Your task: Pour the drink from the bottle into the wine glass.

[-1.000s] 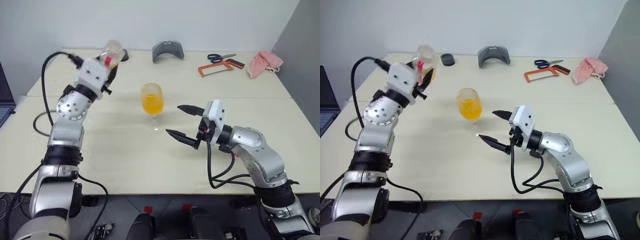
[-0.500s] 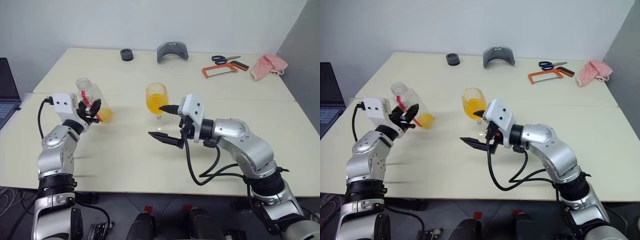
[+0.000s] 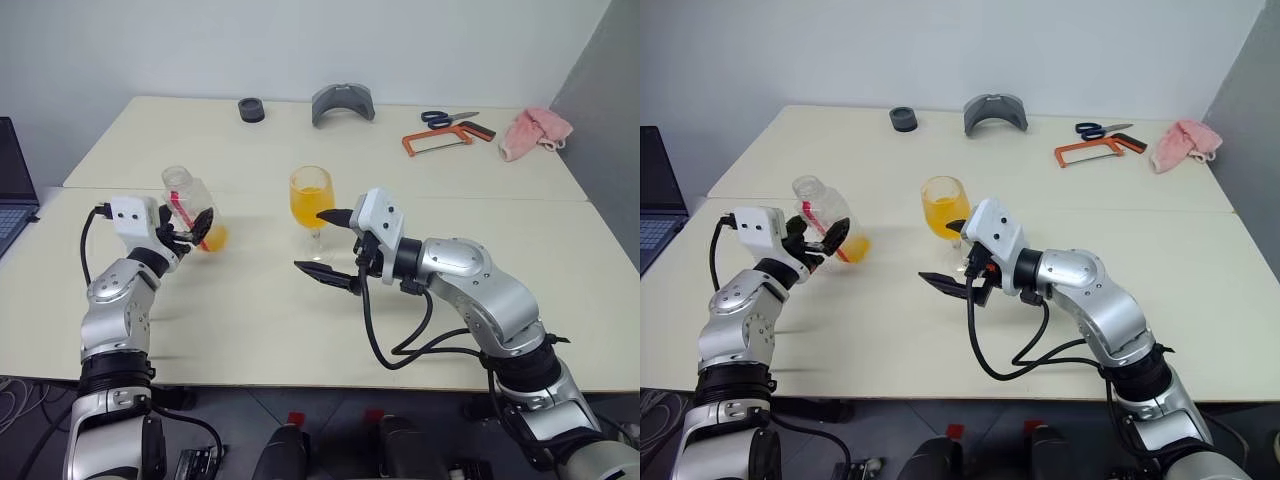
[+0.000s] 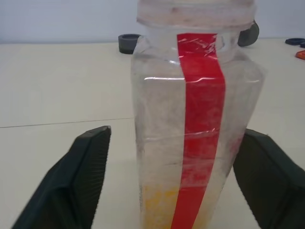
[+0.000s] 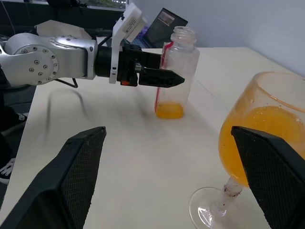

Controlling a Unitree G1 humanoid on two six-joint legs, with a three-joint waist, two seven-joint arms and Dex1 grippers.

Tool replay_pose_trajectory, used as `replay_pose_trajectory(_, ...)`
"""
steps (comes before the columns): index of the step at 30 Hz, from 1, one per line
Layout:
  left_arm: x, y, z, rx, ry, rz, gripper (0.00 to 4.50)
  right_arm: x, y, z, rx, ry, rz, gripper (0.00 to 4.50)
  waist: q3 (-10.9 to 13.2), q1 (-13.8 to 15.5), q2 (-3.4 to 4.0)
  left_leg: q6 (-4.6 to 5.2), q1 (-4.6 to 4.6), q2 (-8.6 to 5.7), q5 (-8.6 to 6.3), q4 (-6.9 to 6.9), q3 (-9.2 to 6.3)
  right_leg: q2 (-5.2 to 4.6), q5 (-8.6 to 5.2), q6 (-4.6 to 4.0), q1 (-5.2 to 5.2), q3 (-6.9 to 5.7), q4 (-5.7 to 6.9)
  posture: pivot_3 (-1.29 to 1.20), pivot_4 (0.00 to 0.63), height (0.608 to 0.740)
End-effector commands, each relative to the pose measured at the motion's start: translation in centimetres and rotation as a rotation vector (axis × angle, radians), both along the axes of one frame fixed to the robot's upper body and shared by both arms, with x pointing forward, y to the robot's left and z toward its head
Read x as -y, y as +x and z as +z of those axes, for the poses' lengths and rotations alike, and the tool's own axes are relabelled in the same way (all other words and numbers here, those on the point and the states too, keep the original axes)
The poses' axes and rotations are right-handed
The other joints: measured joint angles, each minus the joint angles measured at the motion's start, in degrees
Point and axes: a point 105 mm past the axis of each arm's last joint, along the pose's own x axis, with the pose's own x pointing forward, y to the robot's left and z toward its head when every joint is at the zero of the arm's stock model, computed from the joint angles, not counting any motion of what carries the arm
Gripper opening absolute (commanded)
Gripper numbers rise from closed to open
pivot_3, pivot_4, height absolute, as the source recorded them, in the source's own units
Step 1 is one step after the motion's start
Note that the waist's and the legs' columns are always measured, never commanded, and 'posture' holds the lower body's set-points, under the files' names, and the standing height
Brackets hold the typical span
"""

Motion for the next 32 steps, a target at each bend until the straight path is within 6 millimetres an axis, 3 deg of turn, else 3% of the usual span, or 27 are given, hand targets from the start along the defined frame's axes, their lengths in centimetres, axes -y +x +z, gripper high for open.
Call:
replay_pose_trajectory(1,0.4,-0.2,1.0,0.048,0.034,-0.013,4.48,0.2,-0.3,0.6,0.026,0.015,0.002,4.5,0.0,-0.01,0.0,0.0,0.0,0.0,0.0,0.0,0.0,0.0,0.0,0.0,0.0,0.0,0.0,0.0,0.15,0.74)
replay_pose_trajectory(8,0.0,-1.4,0.5,0.055,0.08,0.021,4.48,2.0,-0.9,-3.2,-0.019,0.001,-0.035,4.5,-0.02,0.04,-0.03,0.01,-0.01,0.01,-0.01,-0.04,-0.01,0.0,0.0,0.0,0.0,0.01,-0.04,0.0,0.15,0.74)
replay_pose_trajectory(13,0.2,-3.7,-0.2,0.062,0.149,0.035,4.48,4.4,-0.1,-6.9,-0.027,0.16,-0.259,4.5,-0.07,0.03,-0.1,0.02,0.01,0.03,-0.01,-0.13,0.08,-0.04,0.0,0.0,0.01,0.08,-0.09,0.0,0.15,0.74)
replay_pose_trajectory(17,0.9,-5.3,-1.3,0.018,0.047,0.042,4.48,7.2,0.7,-9.9,-0.038,0.213,-0.448,4.5,-0.11,0.22,-0.1,0.02,0.16,0.08,-0.01,-0.13,0.13,0.0,0.0,0.0,0.11,0.12,-0.06,0.0,0.15,0.74)
replay_pose_trajectory(25,2.2,-8.1,-3.6,-0.008,0.022,0.096,4.48,10.8,3.1,-10.0,-0.026,0.398,-0.769,4.5,-0.11,0.29,-0.09,0.02,0.32,0.17,-0.01,-0.2,0.35,0.05,0.0,0.01,0.16,0.28,-0.05,0.0,0.15,0.74)
replay_pose_trajectory(32,2.8,-8.3,-4.0,0.004,0.0,0.099,4.48,11.0,3.6,-10.0,-0.023,0.404,-0.798,4.5,-0.11,1.02,-0.1,0.02,0.33,0.12,-0.02,-0.2,0.47,0.06,0.0,0.01,0.17,0.3,-0.06,0.0,0.15,0.74)
